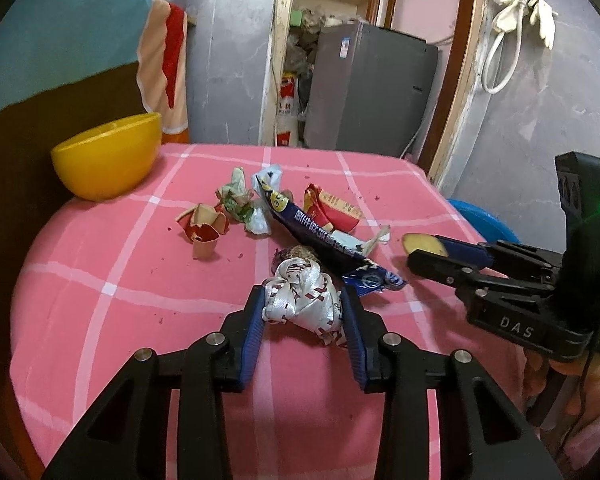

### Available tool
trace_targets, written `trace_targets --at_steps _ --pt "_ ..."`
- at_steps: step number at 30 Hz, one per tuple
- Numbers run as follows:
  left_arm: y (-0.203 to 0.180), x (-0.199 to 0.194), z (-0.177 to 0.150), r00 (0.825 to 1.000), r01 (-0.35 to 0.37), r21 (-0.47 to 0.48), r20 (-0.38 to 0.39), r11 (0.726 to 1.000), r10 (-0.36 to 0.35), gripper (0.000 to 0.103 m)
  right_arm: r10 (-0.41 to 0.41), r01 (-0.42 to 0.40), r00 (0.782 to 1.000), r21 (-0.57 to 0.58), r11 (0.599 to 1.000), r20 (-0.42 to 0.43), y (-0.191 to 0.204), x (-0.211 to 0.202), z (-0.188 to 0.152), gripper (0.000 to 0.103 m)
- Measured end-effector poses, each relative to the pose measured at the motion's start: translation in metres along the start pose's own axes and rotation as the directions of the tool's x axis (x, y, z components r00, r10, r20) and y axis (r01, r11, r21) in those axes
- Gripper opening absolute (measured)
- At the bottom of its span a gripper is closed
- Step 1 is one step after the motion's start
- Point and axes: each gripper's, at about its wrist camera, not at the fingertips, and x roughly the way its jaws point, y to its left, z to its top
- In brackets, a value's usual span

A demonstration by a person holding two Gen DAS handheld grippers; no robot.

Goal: Collect trash
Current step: 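Grasp the white crumpled foil with the left gripper while the right gripper grasps the potato, then carry the foil and potato over the blue bucket and open both grippers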

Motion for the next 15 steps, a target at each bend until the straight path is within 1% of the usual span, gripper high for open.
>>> trace_targets --at_steps 5,7,9,10,12,15 --pt "-0.012 -0.018 -0.002 0.996 -0.011 -0.007 0.088 1.000 0.012 0.032 -0.006 0.006 0.998 0.011 1.000 0.061 -0.006 -0.020 -0.003 0.053" --pt "-0.019 -0.025 0.000 0.991 -0.012 0.003 0.135 1.000 0.012 0.032 -0.009 0.007 0.994 0.018 1.000 0.109 -0.009 -0.032 -0.003 0.053" --pt "-0.030 -0.031 0.006 0.982 -0.008 0.013 0.190 1.000 0.006 0.032 -0.024 0.020 0.985 0.020 1.000 0.172 -0.009 -0.046 -0.002 0.053" --pt "-0.036 -0.034 0.010 0.976 -0.005 0.017 0.219 1.000 0.001 0.032 -0.033 0.030 0.979 0.017 0.999 0.202 -0.010 -0.054 -0.002 0.053" --pt "-0.046 -0.038 0.019 0.962 0.009 0.024 0.273 1.000 -0.015 0.032 -0.067 0.067 0.956 0.009 0.998 0.284 -0.012 -0.072 0.000 0.053" --pt "-0.065 -0.042 0.033 0.933 0.034 0.037 0.356 0.999 -0.045 0.032 -0.109 0.107 0.914 0.026 0.994 0.392 -0.019 -0.099 0.002 0.053"
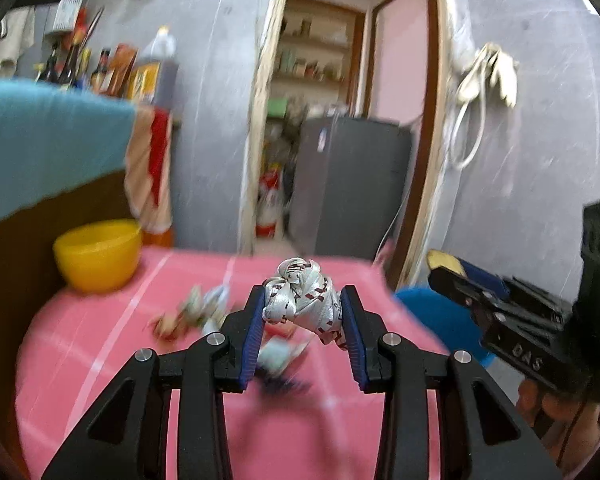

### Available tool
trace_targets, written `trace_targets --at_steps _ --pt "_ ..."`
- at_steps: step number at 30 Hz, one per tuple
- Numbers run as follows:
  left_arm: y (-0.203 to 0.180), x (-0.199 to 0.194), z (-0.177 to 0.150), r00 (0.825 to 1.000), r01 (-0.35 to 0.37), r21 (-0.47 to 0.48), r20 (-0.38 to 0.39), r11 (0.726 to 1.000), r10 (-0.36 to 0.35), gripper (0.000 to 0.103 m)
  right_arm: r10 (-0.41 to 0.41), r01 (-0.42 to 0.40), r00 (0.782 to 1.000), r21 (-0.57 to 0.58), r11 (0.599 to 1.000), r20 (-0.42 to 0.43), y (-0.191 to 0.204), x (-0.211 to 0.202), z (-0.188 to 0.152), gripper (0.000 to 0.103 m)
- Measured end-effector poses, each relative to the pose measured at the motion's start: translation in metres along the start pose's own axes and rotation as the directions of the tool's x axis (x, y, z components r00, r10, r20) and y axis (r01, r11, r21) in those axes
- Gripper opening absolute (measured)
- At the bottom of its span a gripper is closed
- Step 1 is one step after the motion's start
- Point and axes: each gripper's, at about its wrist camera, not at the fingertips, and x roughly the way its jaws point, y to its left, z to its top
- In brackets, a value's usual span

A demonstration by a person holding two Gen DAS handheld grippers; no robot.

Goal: Collect trash
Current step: 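Carry the foil and potato over the blue bucket and open both grippers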

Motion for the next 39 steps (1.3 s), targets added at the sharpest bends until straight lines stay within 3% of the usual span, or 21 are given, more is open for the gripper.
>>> trace_targets --at_steps 5,10,13,19,23,30,35,39 --pt "-0.031 0.005 0.020 0.992 0.047 0.020 0.117 0.999 -0.049 0.033 -0.107 0.104 0.979 0.028 0.994 0.174 -0.025 -0.037 0.017 0.053" --pt "-0.064 0.021 0.038 0.974 0.117 0.030 0.190 0.993 -0.121 0.033 -0.231 0.223 0.928 0.061 0.973 0.293 -0.053 -0.070 0.029 0.053" --pt "-0.085 0.032 0.048 0.963 0.155 0.040 0.215 0.987 -0.160 0.033 -0.295 0.279 0.899 0.094 0.956 0.323 -0.071 -0.082 0.033 0.053" --pt "-0.119 0.068 0.059 0.952 0.214 0.050 0.214 0.975 -0.220 0.033 -0.385 0.352 0.871 0.159 0.922 0.305 -0.113 -0.094 0.033 0.053" --pt "-0.134 0.095 0.058 0.956 0.237 0.046 0.167 0.970 -0.242 0.033 -0.418 0.378 0.871 0.192 0.906 0.256 -0.138 -0.089 0.029 0.053" --pt "-0.152 0.144 0.049 0.967 0.255 0.035 -0.007 0.966 -0.255 0.033 -0.415 0.383 0.904 0.238 0.893 0.102 -0.172 -0.065 0.015 0.053" --pt "-0.152 0.180 0.034 0.950 0.265 -0.013 -0.168 0.964 -0.263 0.034 -0.375 0.365 0.927 0.282 0.887 -0.020 -0.190 -0.045 0.000 0.053" --pt "-0.149 0.199 0.024 0.927 0.269 -0.051 -0.257 0.962 -0.273 0.034 -0.357 0.366 0.930 0.301 0.880 -0.087 -0.200 -0.034 -0.007 0.053"
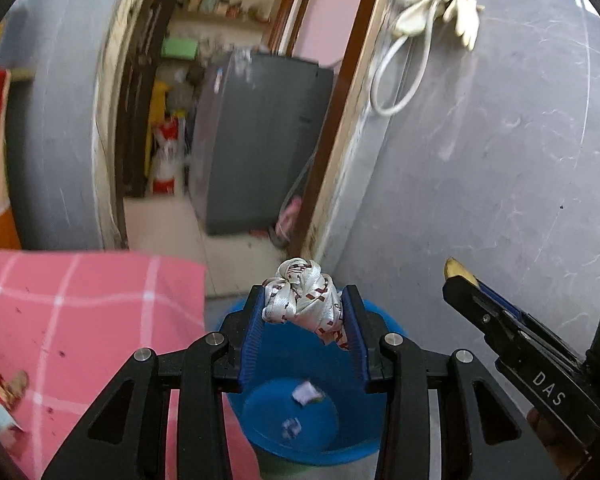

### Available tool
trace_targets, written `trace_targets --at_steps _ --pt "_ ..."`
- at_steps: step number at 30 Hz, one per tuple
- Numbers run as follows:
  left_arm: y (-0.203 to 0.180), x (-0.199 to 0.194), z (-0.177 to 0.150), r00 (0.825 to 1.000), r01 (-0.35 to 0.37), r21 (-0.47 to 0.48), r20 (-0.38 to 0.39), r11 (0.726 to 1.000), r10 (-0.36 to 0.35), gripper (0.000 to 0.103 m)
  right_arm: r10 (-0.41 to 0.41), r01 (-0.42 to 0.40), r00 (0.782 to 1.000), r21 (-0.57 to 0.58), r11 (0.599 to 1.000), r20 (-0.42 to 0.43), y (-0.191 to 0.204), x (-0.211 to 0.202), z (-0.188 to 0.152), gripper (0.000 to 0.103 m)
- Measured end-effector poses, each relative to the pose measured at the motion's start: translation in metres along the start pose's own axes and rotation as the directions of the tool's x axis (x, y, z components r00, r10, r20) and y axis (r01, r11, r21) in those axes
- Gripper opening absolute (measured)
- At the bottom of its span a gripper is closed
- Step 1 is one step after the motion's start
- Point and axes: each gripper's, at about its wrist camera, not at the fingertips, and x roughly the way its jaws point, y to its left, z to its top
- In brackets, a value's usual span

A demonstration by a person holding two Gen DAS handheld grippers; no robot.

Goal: Collect trash
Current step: 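Carry the foil and potato over the blue bucket and open both grippers, then move both tools back over the trash pile on the table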

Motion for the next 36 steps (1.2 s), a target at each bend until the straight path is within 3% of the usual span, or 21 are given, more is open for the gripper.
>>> trace_targets --at_steps 5,9,12,16,19,20,24,26,36 --pt "0.005 0.013 -0.006 0.998 -0.011 -0.023 -0.070 1.000 0.009 0.045 0.006 -0.005 0.999 0.016 1.000 -0.051 -0.003 0.012 -0.002 0.054" --pt "0.012 0.007 -0.007 0.998 -0.009 -0.056 -0.067 0.998 0.005 0.049 0.005 -0.004 0.999 0.023 1.000 -0.046 -0.002 0.010 -0.002 0.055" --pt "0.016 -0.004 -0.004 0.999 -0.022 -0.056 -0.041 0.998 0.020 0.053 0.004 -0.003 1.000 0.033 0.999 -0.030 -0.002 0.008 -0.001 0.057" --pt "0.021 -0.030 0.002 0.998 -0.053 -0.053 0.034 0.997 0.055 0.061 0.002 -0.003 0.999 0.032 0.999 0.035 0.002 -0.004 0.004 0.067" --pt "0.029 -0.051 0.004 0.991 -0.088 -0.055 0.099 0.995 0.094 0.073 0.005 -0.007 0.995 0.024 1.000 0.098 0.009 -0.017 0.007 0.074" --pt "0.031 -0.060 0.004 0.986 -0.100 -0.059 0.127 0.993 0.107 0.079 0.007 -0.010 0.994 0.022 1.000 0.112 0.011 -0.019 0.008 0.076" --pt "0.045 -0.095 0.003 0.961 -0.152 -0.072 0.221 0.986 0.164 0.085 0.024 -0.027 0.978 0.012 1.000 0.209 0.026 -0.039 0.011 0.095" --pt "0.049 -0.111 0.000 0.947 -0.182 -0.075 0.255 0.980 0.196 0.100 0.036 -0.038 0.967 0.003 0.999 0.253 0.036 -0.047 0.012 0.103" --pt "0.078 -0.187 -0.019 0.867 -0.299 -0.089 0.391 0.950 0.309 0.101 0.127 -0.117 0.913 -0.051 0.992 0.387 0.088 -0.072 0.007 0.103"
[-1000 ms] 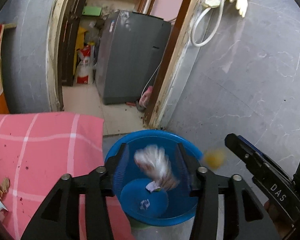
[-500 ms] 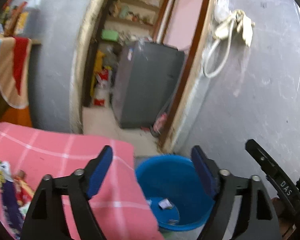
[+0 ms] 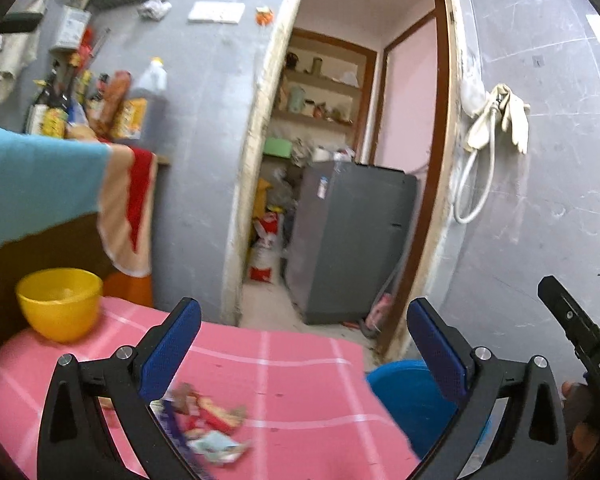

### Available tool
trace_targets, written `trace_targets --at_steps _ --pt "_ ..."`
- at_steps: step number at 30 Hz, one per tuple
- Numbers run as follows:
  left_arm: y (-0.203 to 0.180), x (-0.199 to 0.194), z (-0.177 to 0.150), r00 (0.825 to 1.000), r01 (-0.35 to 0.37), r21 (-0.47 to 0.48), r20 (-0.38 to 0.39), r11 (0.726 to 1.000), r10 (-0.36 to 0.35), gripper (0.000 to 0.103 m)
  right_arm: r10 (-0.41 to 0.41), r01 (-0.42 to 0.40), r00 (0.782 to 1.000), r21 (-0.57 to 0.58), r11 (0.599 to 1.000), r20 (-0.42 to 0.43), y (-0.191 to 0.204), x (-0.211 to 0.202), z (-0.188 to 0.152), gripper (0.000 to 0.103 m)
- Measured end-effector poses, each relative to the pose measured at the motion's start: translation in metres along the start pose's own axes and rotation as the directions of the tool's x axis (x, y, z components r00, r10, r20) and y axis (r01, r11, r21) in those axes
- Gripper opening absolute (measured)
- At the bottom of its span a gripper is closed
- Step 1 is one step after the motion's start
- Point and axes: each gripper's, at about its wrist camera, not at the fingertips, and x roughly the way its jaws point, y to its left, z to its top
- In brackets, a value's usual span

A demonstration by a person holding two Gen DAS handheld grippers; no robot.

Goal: Collect trash
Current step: 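Move both tools back over the trash pile on the table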

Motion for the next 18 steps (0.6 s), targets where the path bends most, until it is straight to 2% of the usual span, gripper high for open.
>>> trace_targets --at_steps 4,8,13,18 --pt "0.021 -0.025 0.004 0.997 -0.056 0.024 0.052 0.998 0.055 0.101 0.047 -0.046 0.998 -0.032 0.998 0.042 0.026 -0.006 -0.002 0.103" --pt "0.046 -0.047 0.002 0.991 -0.108 0.036 0.083 0.993 0.105 0.101 0.083 -0.080 0.995 -0.062 0.995 0.049 0.052 -0.011 -0.007 0.103" --pt "0.073 -0.067 -0.007 0.982 -0.165 0.057 0.097 0.985 0.159 0.101 0.147 -0.147 0.989 -0.082 0.986 -0.005 0.084 -0.005 -0.020 0.103" --pt "0.095 -0.075 -0.022 0.980 -0.191 0.076 0.074 0.979 0.186 0.101 0.198 -0.205 0.975 -0.076 0.976 -0.098 0.107 0.010 -0.037 0.103"
